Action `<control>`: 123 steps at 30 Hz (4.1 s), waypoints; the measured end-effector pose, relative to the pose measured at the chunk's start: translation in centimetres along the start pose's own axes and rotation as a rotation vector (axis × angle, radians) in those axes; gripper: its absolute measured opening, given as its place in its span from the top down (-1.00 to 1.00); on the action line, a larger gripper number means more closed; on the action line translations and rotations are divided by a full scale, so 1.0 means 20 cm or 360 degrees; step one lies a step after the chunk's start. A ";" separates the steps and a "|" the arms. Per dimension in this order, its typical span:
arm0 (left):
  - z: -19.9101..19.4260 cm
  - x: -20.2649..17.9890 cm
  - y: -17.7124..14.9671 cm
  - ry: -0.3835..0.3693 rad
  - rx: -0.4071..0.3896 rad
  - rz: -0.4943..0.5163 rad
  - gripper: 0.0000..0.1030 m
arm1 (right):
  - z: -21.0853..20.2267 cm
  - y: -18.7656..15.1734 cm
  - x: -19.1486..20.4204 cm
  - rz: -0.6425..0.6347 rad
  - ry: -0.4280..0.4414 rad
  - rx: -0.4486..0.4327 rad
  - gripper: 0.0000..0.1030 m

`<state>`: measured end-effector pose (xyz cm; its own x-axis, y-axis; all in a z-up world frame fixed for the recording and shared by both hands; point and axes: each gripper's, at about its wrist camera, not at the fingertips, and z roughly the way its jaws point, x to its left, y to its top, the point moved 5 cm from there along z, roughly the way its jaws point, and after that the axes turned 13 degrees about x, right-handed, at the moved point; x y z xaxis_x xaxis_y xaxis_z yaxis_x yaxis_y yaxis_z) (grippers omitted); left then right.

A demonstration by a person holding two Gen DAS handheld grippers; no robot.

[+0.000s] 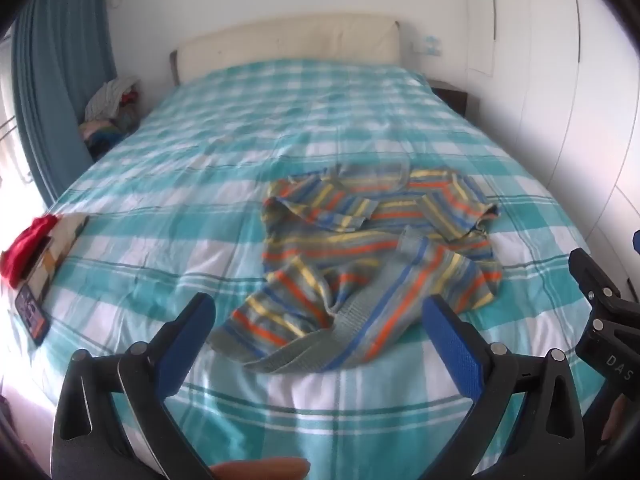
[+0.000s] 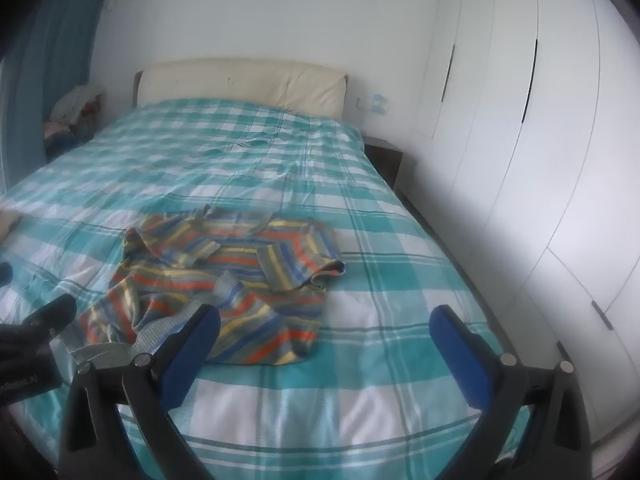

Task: Fold small clothes

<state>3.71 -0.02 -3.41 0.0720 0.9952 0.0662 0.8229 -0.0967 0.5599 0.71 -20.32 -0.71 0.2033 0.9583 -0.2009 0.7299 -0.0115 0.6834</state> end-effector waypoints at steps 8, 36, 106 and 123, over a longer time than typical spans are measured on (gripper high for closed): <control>0.01 0.01 0.01 -0.0009 -0.0010 -0.0007 -1.00 | 0.01 -0.01 0.02 -0.0018 -0.0004 0.0018 -1.00; 0.01 0.08 -0.01 0.0012 -0.0031 0.0005 -1.00 | 0.04 -0.02 0.04 -0.0032 -0.0026 0.0043 -1.00; 0.57 0.48 -0.68 -0.0335 0.0655 0.0211 0.97 | 0.70 -0.81 -0.15 0.0146 0.1352 0.1065 0.90; 0.49 0.50 -0.83 -0.0105 0.0659 0.0313 0.87 | 0.63 -0.94 -0.17 0.0019 0.0927 0.1162 0.90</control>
<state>-3.75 11.73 -20.19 0.2737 0.9586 0.0779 0.9449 -0.2832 0.1643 -5.51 -26.87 -21.65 -0.0014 0.9468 0.3218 0.9994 -0.0098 0.0332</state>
